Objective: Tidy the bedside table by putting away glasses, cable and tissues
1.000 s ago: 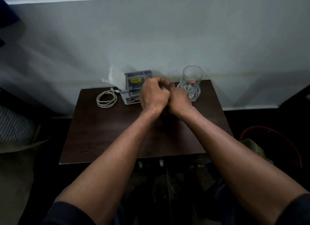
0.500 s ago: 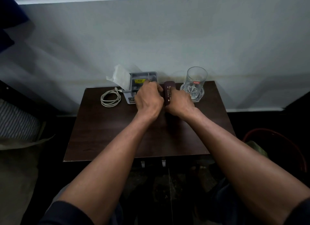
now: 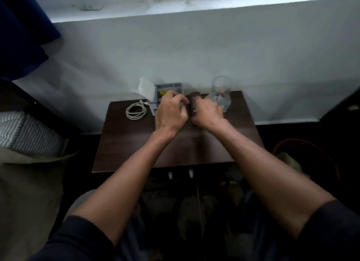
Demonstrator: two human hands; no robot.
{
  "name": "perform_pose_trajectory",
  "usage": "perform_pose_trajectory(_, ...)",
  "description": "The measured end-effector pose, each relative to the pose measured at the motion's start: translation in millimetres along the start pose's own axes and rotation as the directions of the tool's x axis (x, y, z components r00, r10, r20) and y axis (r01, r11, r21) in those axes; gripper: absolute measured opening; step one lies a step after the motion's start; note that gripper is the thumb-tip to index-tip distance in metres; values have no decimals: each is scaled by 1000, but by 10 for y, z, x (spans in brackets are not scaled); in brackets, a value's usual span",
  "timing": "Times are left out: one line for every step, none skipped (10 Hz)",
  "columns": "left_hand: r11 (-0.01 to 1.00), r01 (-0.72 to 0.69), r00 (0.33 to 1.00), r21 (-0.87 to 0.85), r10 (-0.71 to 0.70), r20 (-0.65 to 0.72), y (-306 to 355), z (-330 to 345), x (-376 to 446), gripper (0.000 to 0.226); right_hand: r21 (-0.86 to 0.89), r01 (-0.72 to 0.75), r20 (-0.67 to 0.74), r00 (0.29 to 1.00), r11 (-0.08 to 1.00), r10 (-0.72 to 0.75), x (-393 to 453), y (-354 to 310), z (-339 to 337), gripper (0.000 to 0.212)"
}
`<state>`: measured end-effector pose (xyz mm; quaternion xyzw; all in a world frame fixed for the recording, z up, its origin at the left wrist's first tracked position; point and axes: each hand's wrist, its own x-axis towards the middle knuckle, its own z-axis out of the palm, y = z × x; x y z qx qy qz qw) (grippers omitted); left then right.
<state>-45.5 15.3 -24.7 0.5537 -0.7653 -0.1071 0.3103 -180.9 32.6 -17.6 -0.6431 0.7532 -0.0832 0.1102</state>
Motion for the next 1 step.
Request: perform_pose_trajectory(992,66,982,103,-83,170,109,-228,-277,18,69,-3,22,1000,998,1,-365,-95,-172,61)
